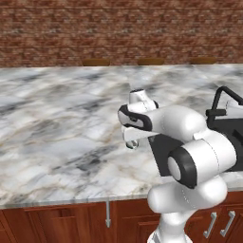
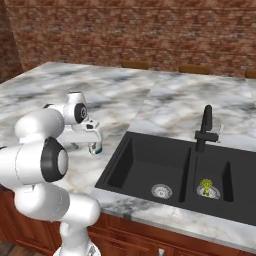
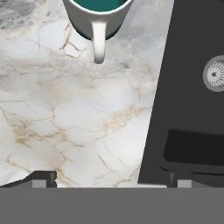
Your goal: Clear the mugs and bowl far away from the sink.
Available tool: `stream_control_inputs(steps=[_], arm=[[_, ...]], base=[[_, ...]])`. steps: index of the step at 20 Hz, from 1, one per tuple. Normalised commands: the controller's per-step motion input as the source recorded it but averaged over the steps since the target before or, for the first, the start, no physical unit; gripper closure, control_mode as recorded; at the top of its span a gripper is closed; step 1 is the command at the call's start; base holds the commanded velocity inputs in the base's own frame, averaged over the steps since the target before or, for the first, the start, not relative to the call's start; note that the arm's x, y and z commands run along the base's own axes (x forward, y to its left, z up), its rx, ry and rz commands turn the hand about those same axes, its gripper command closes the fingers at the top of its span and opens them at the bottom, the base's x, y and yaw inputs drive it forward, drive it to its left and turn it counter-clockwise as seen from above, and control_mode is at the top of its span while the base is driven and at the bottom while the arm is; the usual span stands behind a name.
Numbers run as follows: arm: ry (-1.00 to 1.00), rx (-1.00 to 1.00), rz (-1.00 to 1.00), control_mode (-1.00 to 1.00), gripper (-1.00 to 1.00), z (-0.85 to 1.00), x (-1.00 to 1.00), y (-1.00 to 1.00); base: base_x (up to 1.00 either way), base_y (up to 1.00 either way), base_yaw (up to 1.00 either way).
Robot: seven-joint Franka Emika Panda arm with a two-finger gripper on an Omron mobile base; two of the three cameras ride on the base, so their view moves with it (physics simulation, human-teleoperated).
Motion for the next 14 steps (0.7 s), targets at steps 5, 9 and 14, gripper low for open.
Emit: stream_control_inputs(steps=[5, 9, 14], arm=[[-0.06, 0.03, 0.12, -1.0, -1.0, -0.16, 0.13, 0.0], [-0.06, 0.07, 0.07, -1.0, -1.0, -0.11, 0.03, 0.0], [-0.05, 0.06, 0.01, -1.0, -1.0, -0.07, 0.0, 0.0]], base=[[0.0, 0.0, 0.0], [0.0, 0.0, 0.0], [0.0, 0.0, 0.0]])
